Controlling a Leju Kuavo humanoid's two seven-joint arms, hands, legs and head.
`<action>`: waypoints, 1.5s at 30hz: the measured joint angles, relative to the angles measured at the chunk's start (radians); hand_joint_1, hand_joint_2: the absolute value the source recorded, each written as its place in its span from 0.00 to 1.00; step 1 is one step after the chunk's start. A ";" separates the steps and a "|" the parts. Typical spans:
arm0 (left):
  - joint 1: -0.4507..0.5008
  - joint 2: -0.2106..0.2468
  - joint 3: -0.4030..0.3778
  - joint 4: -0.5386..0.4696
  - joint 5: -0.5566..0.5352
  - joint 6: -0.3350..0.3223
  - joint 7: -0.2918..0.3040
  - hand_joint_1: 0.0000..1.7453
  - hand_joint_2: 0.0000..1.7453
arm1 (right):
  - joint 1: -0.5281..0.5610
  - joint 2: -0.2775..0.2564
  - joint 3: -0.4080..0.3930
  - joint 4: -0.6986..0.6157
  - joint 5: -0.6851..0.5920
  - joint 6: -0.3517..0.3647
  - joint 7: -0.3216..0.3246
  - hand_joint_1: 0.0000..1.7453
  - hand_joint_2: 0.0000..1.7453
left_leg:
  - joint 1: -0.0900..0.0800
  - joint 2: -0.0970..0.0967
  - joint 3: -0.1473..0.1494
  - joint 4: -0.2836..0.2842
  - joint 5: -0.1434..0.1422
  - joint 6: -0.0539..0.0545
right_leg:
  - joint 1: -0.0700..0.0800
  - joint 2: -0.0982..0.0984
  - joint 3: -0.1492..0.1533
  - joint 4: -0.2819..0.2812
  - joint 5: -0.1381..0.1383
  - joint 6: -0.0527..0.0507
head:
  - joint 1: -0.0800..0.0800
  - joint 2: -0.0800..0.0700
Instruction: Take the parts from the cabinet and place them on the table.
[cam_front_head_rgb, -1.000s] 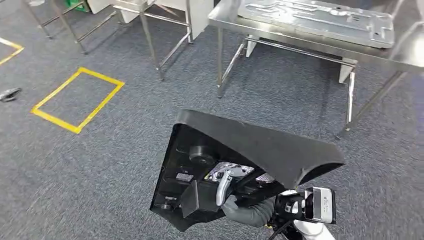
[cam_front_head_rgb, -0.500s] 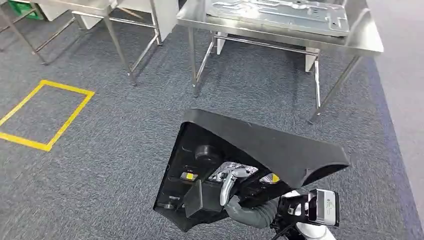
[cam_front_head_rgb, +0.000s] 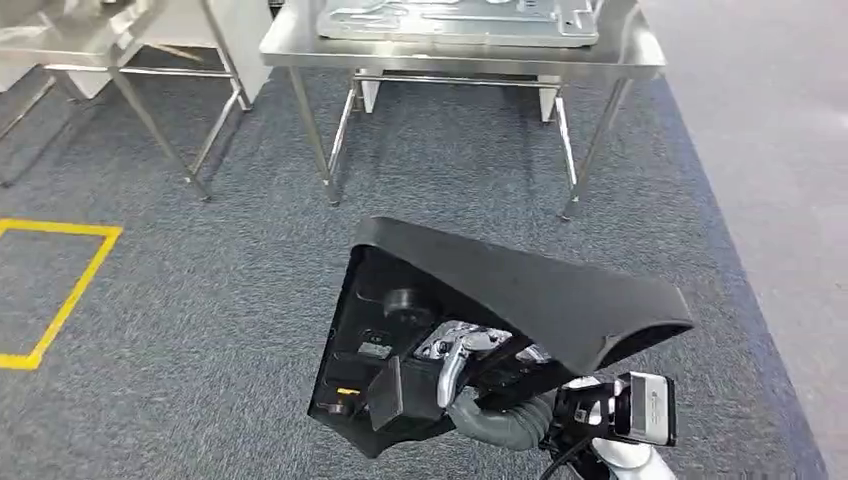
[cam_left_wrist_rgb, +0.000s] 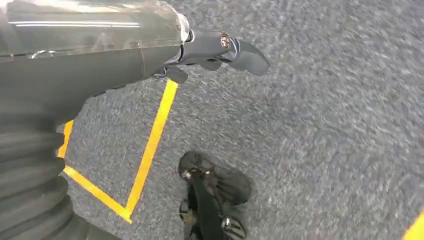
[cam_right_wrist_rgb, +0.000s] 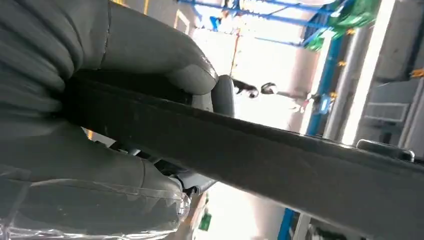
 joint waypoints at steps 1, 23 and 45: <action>-0.003 0.000 0.002 0.000 0.000 -0.002 0.000 0.00 1.00 | -0.003 0.000 0.000 0.000 0.006 -0.005 0.002 0.93 1.00 | 0.000 -0.004 0.038 -0.089 0.044 0.005 | 0.000 0.006 0.002 0.001 -0.002 0.003 | 0.000 0.000; -0.014 -0.003 0.006 0.000 0.000 -0.029 0.030 0.00 1.00 | -0.074 0.002 0.000 -0.013 -0.033 -0.026 0.048 0.93 1.00 | -0.003 0.009 0.073 -0.137 0.018 0.001 | -0.008 -0.063 0.011 -0.006 -0.012 0.014 | 0.004 0.000; -0.012 0.006 -0.003 0.000 0.000 -0.044 0.029 0.00 1.00 | -0.060 0.000 0.000 -0.036 -0.029 -0.056 0.051 0.93 1.00 | -0.006 -0.003 0.092 -0.161 0.030 0.051 | -0.016 -0.053 -0.119 0.227 -0.082 0.064 | 0.006 0.000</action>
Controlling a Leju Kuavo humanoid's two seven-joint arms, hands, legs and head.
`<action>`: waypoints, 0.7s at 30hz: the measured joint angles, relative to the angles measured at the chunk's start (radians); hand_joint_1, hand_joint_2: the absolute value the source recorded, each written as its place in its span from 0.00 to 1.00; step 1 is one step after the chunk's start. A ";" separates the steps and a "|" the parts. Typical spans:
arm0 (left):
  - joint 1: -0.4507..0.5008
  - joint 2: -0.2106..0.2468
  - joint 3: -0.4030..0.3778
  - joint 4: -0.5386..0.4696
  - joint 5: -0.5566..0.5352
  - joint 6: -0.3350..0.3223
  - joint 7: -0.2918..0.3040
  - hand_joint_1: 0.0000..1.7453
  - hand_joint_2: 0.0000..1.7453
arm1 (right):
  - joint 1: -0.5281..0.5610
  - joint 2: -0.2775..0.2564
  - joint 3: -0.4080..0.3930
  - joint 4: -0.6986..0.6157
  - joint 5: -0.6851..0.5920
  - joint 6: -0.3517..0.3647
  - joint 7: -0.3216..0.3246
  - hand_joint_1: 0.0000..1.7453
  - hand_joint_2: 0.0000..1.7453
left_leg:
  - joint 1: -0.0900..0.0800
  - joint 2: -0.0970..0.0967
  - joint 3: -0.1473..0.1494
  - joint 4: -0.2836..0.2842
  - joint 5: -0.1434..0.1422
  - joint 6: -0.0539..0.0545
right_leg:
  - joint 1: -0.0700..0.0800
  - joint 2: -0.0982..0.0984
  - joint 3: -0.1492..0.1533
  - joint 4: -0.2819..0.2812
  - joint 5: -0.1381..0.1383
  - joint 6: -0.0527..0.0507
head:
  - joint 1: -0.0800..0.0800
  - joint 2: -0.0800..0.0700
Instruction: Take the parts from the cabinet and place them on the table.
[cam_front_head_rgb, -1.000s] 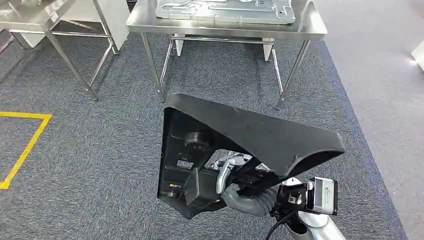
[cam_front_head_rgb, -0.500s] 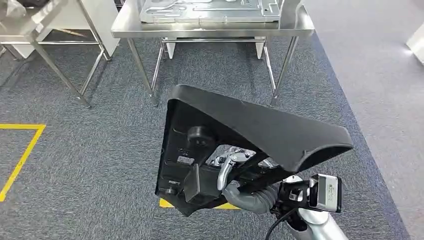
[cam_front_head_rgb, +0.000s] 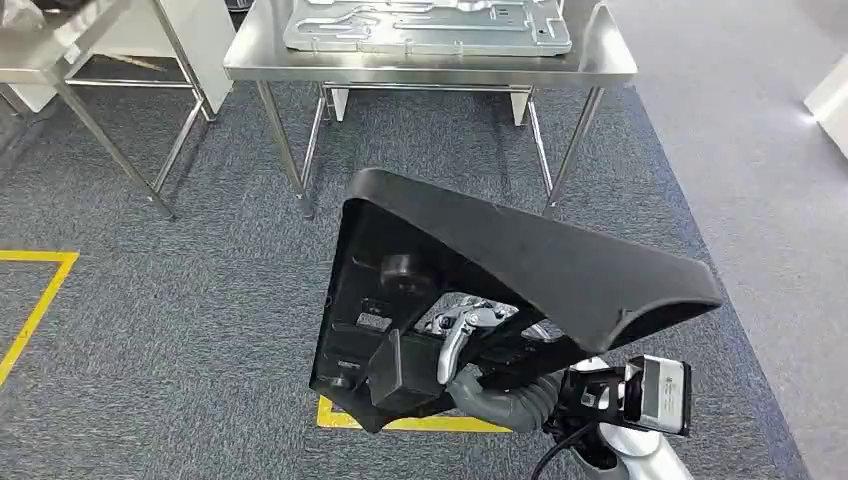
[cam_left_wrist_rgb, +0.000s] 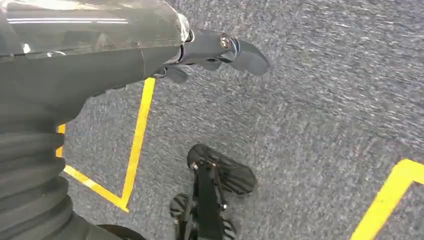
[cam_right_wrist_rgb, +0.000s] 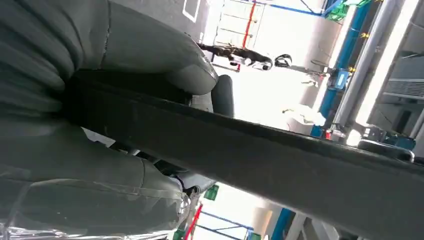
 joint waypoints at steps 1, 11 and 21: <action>0.000 0.000 -0.001 0.000 0.000 -0.002 0.000 0.00 1.00 | 0.000 0.000 0.000 -0.001 0.000 0.000 0.000 0.93 1.00 | 0.002 0.000 0.014 0.000 -0.010 -0.004 | -0.002 -0.003 0.032 -0.087 0.062 -0.001 | 0.000 0.000; -0.007 0.006 -0.014 0.000 0.000 -0.005 -0.003 0.00 1.00 | -0.003 -0.005 -0.004 -0.008 -0.003 -0.005 -0.002 0.93 1.00 | 0.002 0.003 -0.073 0.219 -0.107 -0.050 | 0.008 -0.006 0.117 -0.220 0.070 -0.061 | -0.005 0.000; 0.012 0.008 -0.016 0.000 0.000 -0.003 -0.020 0.00 1.00 | 0.068 -0.043 -0.005 0.010 0.046 -0.004 -0.117 0.93 1.00 | -0.021 0.000 -0.097 0.029 0.028 0.001 | 0.024 0.007 0.192 -0.210 0.003 -0.040 | -0.004 0.000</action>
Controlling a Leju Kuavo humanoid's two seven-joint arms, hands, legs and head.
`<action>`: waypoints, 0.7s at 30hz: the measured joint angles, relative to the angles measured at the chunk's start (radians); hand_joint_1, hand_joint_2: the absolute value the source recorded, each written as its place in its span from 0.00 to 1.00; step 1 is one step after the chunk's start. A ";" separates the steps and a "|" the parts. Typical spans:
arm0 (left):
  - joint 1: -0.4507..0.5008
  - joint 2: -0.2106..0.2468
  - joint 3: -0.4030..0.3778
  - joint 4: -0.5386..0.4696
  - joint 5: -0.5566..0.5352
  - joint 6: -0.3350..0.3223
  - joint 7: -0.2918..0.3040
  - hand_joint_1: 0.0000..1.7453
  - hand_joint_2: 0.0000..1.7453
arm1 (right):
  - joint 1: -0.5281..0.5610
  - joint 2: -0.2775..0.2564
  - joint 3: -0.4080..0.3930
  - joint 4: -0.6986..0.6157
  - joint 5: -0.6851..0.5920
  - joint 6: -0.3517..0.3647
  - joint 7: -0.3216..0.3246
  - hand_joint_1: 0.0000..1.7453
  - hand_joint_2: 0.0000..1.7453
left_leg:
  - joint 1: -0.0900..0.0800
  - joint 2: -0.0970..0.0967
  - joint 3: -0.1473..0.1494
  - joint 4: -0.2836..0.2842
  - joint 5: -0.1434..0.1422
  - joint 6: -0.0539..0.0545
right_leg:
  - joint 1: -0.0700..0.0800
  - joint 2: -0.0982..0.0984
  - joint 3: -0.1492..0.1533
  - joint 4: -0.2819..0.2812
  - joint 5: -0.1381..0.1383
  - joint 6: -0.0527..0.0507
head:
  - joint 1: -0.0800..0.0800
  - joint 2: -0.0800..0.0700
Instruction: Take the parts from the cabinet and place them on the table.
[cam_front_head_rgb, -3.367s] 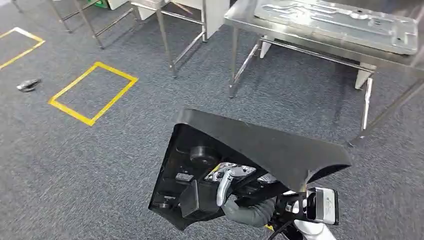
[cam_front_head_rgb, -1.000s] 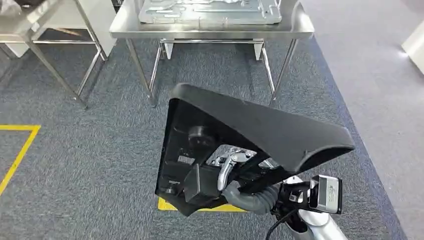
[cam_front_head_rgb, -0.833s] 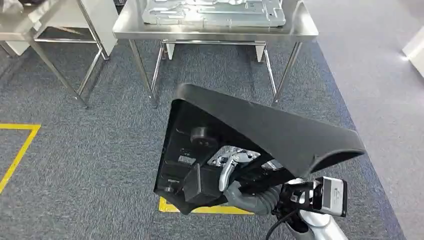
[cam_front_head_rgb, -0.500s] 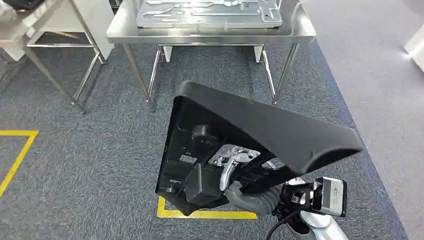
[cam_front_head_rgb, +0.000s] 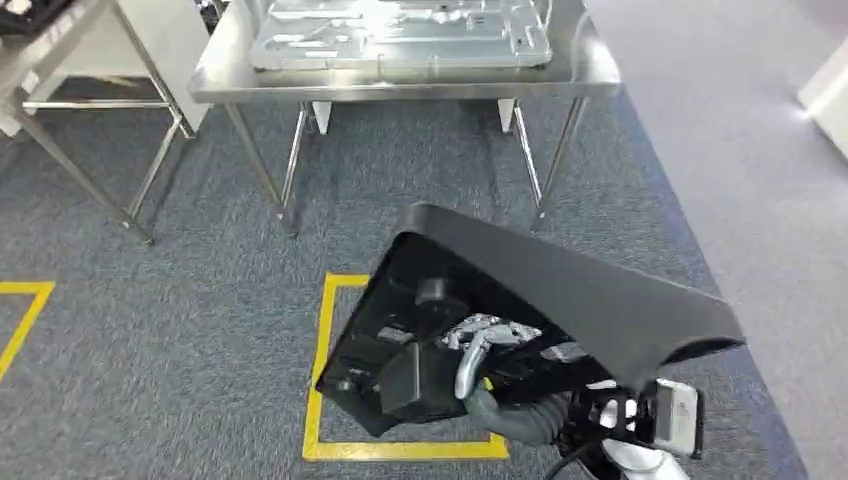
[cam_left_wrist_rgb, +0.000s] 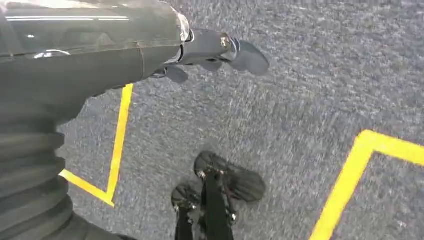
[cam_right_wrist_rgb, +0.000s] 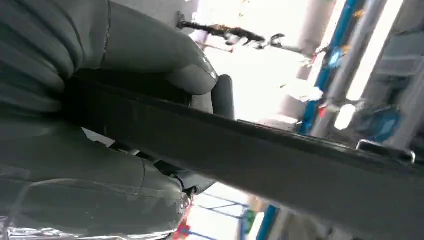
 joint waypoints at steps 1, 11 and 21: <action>0.004 0.000 0.000 0.000 0.000 0.000 -0.003 0.00 1.00 | 0.006 -0.006 0.000 0.001 0.002 0.002 -0.009 0.93 1.00 | 0.003 0.000 0.016 0.000 0.001 0.005 | 0.000 0.000 0.008 0.000 0.003 0.006 | 0.001 0.000; 0.002 -0.006 0.000 0.000 0.000 -0.003 -0.015 0.00 1.00 | 0.038 -0.033 -0.002 0.007 0.015 0.004 -0.015 0.93 1.00 | 0.009 -0.006 0.149 -0.019 -0.079 0.013 | -0.008 -0.007 -0.171 0.101 0.027 0.023 | 0.004 0.000; -0.014 -0.007 -0.008 0.000 -0.001 -0.015 -0.015 0.00 1.00 | 0.052 0.009 -0.008 -0.047 0.042 -0.032 0.068 0.93 1.00 | 0.012 -0.008 0.044 0.220 -0.141 -0.035 | -0.005 -0.009 -0.072 -0.020 0.073 -0.025 | -0.006 0.000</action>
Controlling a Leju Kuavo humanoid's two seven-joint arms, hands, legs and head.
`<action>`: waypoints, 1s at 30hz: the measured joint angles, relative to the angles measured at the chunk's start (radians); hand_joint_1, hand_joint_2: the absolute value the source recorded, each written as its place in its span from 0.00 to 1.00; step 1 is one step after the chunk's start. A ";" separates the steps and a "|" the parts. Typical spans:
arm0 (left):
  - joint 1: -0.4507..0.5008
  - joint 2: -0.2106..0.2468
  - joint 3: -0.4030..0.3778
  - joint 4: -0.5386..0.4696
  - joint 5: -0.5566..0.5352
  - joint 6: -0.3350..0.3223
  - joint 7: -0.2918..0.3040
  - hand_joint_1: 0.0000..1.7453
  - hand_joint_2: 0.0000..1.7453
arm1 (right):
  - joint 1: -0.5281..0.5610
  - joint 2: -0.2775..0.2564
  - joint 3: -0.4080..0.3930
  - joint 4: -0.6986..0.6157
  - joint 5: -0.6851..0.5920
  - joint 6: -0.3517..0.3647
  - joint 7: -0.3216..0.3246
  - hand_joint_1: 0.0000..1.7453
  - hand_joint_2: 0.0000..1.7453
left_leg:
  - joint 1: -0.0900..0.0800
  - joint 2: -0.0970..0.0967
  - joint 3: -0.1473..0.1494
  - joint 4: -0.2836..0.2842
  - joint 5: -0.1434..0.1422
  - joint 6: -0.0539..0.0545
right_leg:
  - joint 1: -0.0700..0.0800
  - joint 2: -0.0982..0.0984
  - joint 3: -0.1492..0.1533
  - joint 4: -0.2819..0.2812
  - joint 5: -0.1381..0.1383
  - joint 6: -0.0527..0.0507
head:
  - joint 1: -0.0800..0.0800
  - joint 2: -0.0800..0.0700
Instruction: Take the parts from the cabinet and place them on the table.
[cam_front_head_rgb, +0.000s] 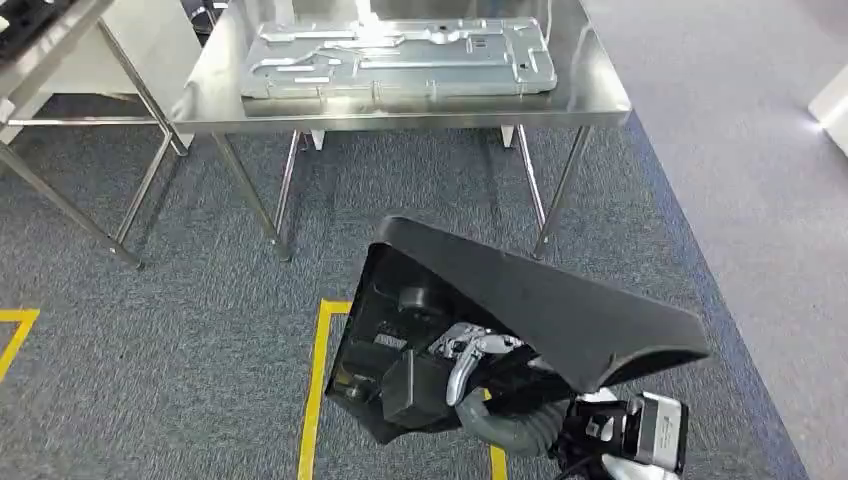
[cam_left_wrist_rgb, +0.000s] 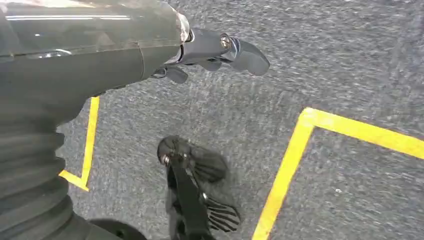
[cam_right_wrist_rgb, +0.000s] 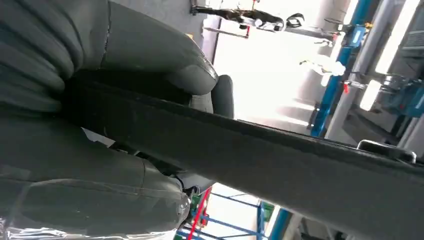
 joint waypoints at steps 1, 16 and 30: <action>0.002 0.001 -0.002 0.000 0.000 -0.001 0.002 0.00 1.00 | 0.005 0.003 0.000 -0.006 0.009 -0.003 0.006 0.93 1.00 | 0.001 0.000 -0.039 0.037 -0.044 -0.003 | 0.000 0.001 0.011 0.000 -0.011 0.000 | 0.001 0.000; 0.000 0.006 -0.034 0.000 0.001 -0.003 0.005 0.00 1.00 | 0.044 0.048 -0.037 -0.048 0.061 -0.001 -0.008 0.93 1.00 | -0.003 0.005 0.022 -0.218 0.113 0.059 | -0.005 -0.005 -0.057 0.276 -0.179 0.061 | 0.006 0.000; -0.006 0.009 -0.052 0.000 0.001 -0.006 0.014 0.00 1.00 | 0.050 0.054 -0.068 -0.072 0.053 0.016 -0.094 0.93 1.00 | -0.008 0.000 0.127 -0.166 0.037 0.011 | 0.004 0.005 0.012 0.007 -0.003 0.000 | 0.007 0.000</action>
